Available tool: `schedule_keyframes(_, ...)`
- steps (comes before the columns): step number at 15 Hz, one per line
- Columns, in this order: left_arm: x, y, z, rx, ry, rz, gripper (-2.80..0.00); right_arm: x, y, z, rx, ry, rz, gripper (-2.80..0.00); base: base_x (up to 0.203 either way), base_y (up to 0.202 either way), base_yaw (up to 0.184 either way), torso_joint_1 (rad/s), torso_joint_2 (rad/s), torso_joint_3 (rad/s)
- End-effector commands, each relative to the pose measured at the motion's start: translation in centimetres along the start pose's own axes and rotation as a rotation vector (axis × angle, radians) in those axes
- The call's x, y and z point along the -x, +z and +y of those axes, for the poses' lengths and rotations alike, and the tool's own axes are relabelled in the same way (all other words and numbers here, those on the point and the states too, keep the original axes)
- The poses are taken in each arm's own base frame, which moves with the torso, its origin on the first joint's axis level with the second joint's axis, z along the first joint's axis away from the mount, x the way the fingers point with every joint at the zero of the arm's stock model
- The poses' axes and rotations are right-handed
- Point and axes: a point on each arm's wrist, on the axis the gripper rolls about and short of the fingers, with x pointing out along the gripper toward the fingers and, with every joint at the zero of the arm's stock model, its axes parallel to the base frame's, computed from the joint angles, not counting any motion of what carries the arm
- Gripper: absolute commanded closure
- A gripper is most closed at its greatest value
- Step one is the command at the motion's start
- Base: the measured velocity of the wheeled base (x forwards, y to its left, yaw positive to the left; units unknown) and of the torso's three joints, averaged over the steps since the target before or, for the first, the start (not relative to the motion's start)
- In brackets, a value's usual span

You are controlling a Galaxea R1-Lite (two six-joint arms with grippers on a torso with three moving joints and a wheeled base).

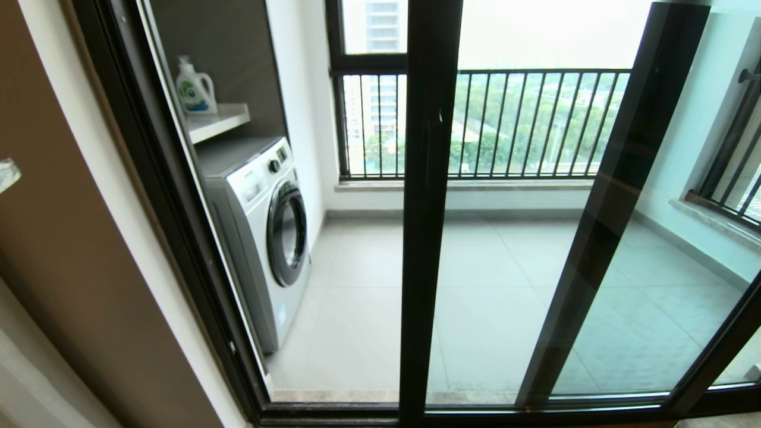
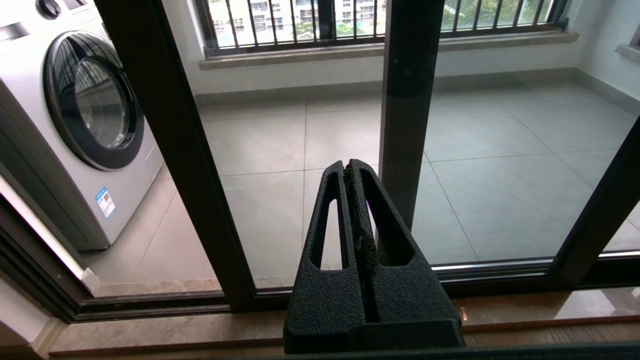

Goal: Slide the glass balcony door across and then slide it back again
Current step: Open the slid door

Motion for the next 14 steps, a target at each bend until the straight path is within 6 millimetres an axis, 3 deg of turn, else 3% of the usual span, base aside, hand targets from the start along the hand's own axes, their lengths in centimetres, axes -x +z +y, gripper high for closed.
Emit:
schedule_keyframes(1,6.0,-3.4,1.9,0.008,0.108,-0.064,0.0,-0.1,-0.3,0.0,0.0,-0.001,0.012,0.0,0.0,0.0,0.0,0.0,0.0,0.0)
schedule_keyframes(5,10.8,-8.2,2.4,-0.017,0.217,-0.128,0.0,-0.1,-0.3,0.0,0.0,-0.001,0.012,0.0,0.0,0.0,0.0,0.0,0.0,0.0)
schedule_keyframes(9,11.5,-18.3,1.4,-0.07,0.168,0.017,0.0,-0.1,-0.3,0.0,0.0,0.0,0.012,0.0,0.0,0.0,0.0,0.0,0.0,0.0)
schedule_keyframes(11,12.7,-19.9,1.1,-0.023,0.037,-0.014,0.0,-0.1,-0.3,0.0,0.0,0.001,0.012,0.0,0.0,0.0,0.0,0.0,0.0,0.0)
schedule_keyframes(14,13.2,-21.7,0.8,0.012,-0.069,0.103,0.0,-0.1,-0.3,0.0,0.0,0.0,0.012,0.0,0.0,0.0,0.0,0.0,0.0,0.0)
